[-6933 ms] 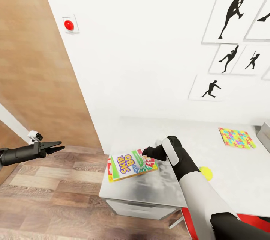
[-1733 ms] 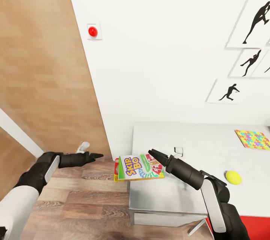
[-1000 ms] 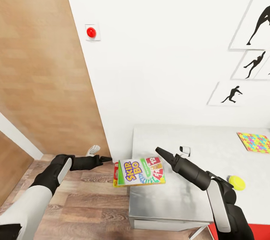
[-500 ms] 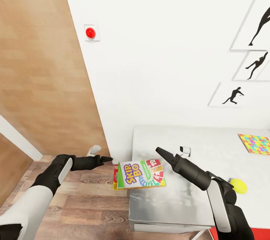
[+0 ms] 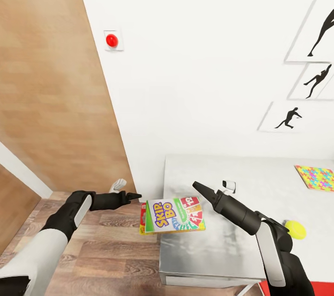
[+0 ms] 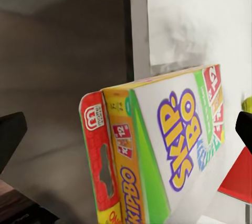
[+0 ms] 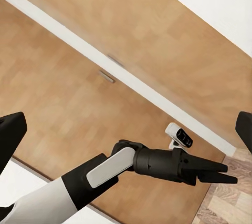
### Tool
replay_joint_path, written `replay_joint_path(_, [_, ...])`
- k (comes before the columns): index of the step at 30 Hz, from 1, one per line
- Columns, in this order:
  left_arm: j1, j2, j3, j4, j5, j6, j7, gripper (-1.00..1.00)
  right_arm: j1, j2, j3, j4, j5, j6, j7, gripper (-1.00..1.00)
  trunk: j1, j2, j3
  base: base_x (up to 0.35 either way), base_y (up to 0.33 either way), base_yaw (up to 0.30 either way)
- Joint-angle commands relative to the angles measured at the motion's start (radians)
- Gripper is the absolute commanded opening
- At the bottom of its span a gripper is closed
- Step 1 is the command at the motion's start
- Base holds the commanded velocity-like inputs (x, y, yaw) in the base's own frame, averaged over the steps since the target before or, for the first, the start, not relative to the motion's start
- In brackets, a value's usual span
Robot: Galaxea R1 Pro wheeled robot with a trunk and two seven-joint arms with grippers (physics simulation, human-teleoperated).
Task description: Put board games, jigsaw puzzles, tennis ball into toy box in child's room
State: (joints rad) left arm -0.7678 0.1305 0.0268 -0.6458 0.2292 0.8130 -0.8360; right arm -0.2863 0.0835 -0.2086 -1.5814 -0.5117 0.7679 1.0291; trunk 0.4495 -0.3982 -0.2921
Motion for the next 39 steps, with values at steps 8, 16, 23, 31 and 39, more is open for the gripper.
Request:
replay_joint_path(8, [-0.001,0.0,0.003,0.025,0.004,0.006,-0.004,1.0,-0.001,0.001,-0.002,0.0,-0.002,0.005,0.002,1.0,0.031,-0.058,-0.027,0.0,0.0,0.0])
replay_joint_path(16, [-0.001,-0.006,0.008,0.089,0.007,0.002,-0.006,1.0,-0.002,0.001,-0.002,0.0,-0.002,0.005,0.002,1.0,0.062,-0.114,-0.052,0.0,0.0,0.0])
replay_joint_path(23, [-0.001,-0.023,0.011,0.105,0.008,0.0,-0.008,1.0,-0.001,0.001,-0.002,0.0,-0.002,0.006,0.002,1.0,0.085,-0.156,-0.071,0.0,0.0,0.0])
replay_joint_path(31, [-0.001,-0.057,0.01,0.14,0.006,-0.005,-0.011,1.0,-0.001,0.001,-0.002,0.0,-0.002,0.007,0.002,1.0,0.085,-0.156,-0.071,0.0,0.0,0.0])
replay_joint_path(39, [-0.001,-0.078,0.007,0.147,0.003,-0.025,-0.013,1.0,-0.001,0.001,-0.002,0.0,-0.002,0.007,0.002,1.0,0.104,-0.191,-0.086,0.0,0.0,0.0])
